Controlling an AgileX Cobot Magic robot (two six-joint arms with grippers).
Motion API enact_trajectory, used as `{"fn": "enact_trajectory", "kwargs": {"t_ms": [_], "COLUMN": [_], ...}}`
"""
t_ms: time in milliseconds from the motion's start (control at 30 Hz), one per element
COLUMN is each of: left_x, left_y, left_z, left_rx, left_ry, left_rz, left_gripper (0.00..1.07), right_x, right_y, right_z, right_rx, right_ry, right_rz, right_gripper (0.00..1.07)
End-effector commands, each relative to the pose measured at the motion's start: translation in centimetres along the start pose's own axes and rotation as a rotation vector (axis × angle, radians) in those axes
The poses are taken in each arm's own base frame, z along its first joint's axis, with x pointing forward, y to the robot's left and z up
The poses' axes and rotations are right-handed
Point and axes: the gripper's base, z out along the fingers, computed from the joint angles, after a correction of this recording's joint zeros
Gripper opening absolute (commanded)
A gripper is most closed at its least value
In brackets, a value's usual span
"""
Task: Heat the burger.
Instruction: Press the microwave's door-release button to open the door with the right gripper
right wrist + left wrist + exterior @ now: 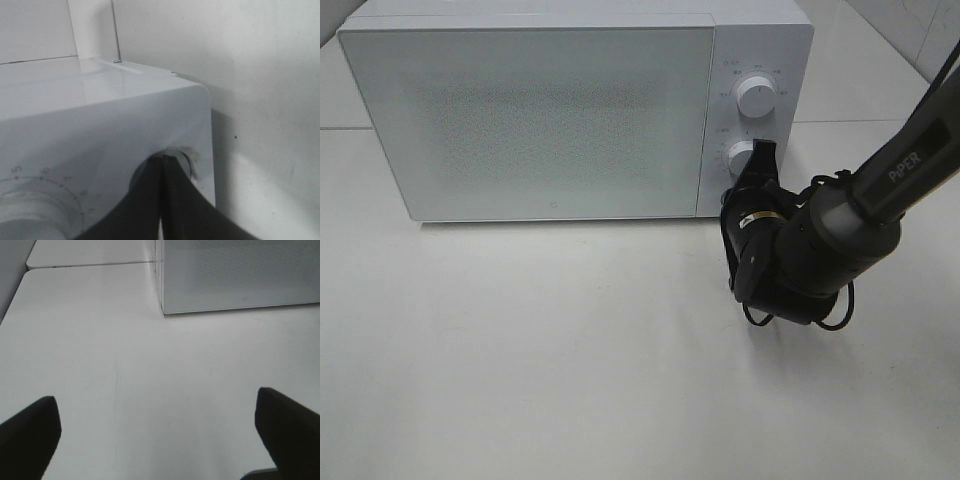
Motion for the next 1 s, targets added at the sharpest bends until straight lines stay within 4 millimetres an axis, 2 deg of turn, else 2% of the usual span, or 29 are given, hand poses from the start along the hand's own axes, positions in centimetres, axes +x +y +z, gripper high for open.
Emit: {"fn": "enact_trajectory", "kwargs": {"t_ms": [33,167,433,1000], "left_x": [0.2,0.2,0.2,0.2], "left_y": [-0.1,-0.1,-0.1,-0.1], "left_z": [-0.2,-0.2,-0.2,-0.2], "left_rx": [0.005,0.005,0.005,0.005], "left_ry": [-0.015,-0.015,-0.015,-0.015], "left_rz": [-0.001,-0.001,-0.001,-0.001], "left_gripper": [0.98,0.98,0.98,0.98], "right_x": [0.3,1.0,1.2,1.5], "right_y": [2.2,2.8,4.1,4.5], "right_z": [0.8,1.7,2.8,2.5], "right_rx": [-0.143,-0.189,-0.212,-0.161], "right_ry": [-0.017,-0.019,-0.034,-0.009], "right_rz": [0.02,0.04,0.022,0.008], "right_gripper": [0.0,0.0,0.0,0.0]}}
